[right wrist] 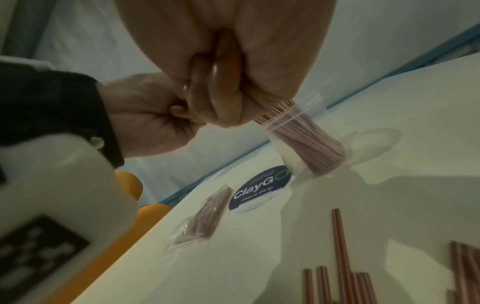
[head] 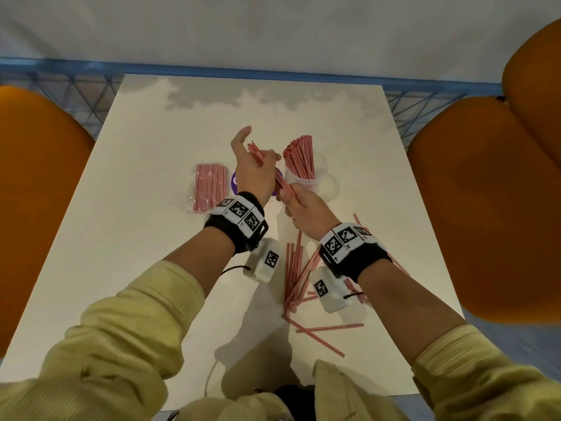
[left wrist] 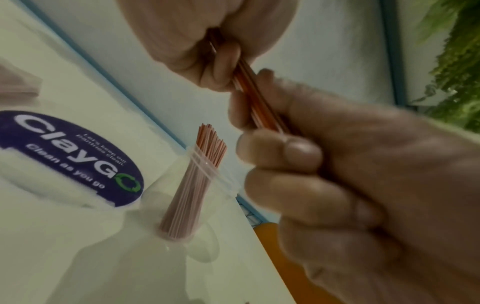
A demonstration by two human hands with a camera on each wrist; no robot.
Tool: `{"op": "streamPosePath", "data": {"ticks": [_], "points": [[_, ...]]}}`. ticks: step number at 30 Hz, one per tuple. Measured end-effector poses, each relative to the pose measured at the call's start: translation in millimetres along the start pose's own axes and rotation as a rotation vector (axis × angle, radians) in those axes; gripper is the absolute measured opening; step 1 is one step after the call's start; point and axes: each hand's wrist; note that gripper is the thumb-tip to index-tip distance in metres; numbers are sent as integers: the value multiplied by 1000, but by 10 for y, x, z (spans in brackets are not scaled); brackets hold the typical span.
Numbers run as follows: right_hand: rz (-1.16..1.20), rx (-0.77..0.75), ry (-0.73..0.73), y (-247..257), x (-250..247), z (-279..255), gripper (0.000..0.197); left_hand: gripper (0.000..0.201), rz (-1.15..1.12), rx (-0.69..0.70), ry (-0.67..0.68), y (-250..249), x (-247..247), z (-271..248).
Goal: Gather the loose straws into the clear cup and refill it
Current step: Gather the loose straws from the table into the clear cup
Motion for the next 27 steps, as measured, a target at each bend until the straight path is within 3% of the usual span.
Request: {"op": "streamPosePath", "data": {"ticks": [4, 8, 9, 10, 13, 15, 20, 27], "points": [[65, 9, -144, -19, -10, 72, 26, 14, 79, 91, -10, -11, 92, -15], [41, -24, -233, -21, -65, 103, 34, 14, 88, 180, 66, -13, 159, 3], [36, -26, -256, -26, -112, 129, 36, 13, 108, 186, 55, -31, 194, 54], [9, -23, -300, -87, -401, 477, 35, 12, 105, 179, 0, -134, 499, 380], [-118, 0, -519, -132, -459, 493, 21, 10, 114, 214, -127, -164, 512, 512], [-201, 76, -644, -230, -479, 492, 27, 10, 131, 246, -123, -164, 525, 563], [-204, 256, -475, -424, -536, 585, 46, 10, 387, 309, -22, -11, 553, 590], [-46, 364, -463, -455, -499, 584, 42, 19, 547, 316, 16, 127, 553, 491]]}}
Point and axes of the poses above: each hand's wrist, its own z-axis towards the middle knuckle, its own x-axis out of the palm, y = z × x, and after that the axes turned 6 degrees about -x, right-handed
